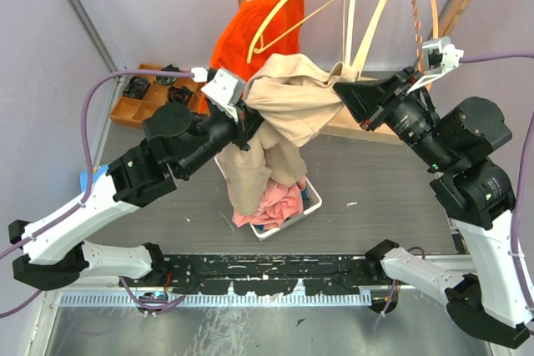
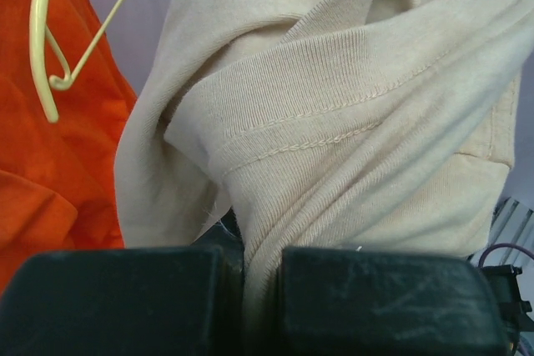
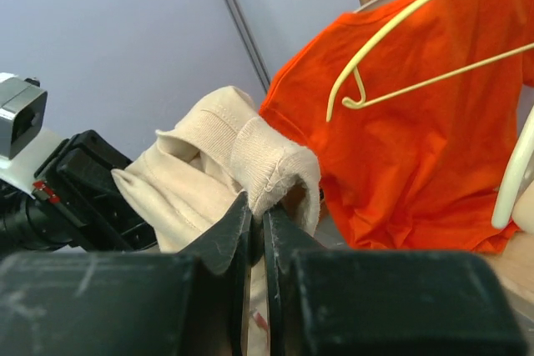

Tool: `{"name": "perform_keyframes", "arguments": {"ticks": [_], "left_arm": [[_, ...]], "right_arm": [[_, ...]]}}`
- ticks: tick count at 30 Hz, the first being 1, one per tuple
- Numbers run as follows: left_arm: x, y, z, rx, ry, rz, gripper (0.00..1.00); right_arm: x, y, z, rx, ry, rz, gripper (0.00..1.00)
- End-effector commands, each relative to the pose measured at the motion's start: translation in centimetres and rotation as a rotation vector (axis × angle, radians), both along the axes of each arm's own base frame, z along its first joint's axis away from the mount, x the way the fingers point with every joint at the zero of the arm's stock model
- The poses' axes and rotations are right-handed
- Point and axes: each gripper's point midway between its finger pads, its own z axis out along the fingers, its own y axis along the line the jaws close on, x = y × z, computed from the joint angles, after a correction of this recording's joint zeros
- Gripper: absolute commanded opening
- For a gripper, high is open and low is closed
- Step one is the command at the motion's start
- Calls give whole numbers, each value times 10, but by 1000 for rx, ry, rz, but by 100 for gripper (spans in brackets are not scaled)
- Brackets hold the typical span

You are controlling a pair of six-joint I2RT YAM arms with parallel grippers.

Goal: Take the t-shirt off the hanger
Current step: Place the T-shirt in the bin.

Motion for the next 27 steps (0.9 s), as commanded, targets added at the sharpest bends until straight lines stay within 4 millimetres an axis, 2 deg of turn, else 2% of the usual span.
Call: {"name": "perform_keyframes", "arguments": {"ticks": [1, 6, 11, 17, 21, 27], "left_arm": [[0, 16, -15, -4, 44, 48, 0], [2, 15, -61, 37, 101, 72, 0], [9, 20, -94, 63, 136, 130, 0], [15, 17, -127, 108, 200, 172, 0], [17, 15, -148, 106, 240, 197, 0], [19, 21, -180, 148, 322, 263, 0]], "right_arm": [[-7, 0, -11, -25, 15, 20, 1], [-5, 11, -38, -71, 96, 73, 1], [-1, 20, -63, -108, 169, 109, 0], [2, 33, -93, -150, 253, 168, 1], [1, 41, -107, -175, 289, 212, 0], [1, 52, -123, -205, 339, 271, 1]]}}
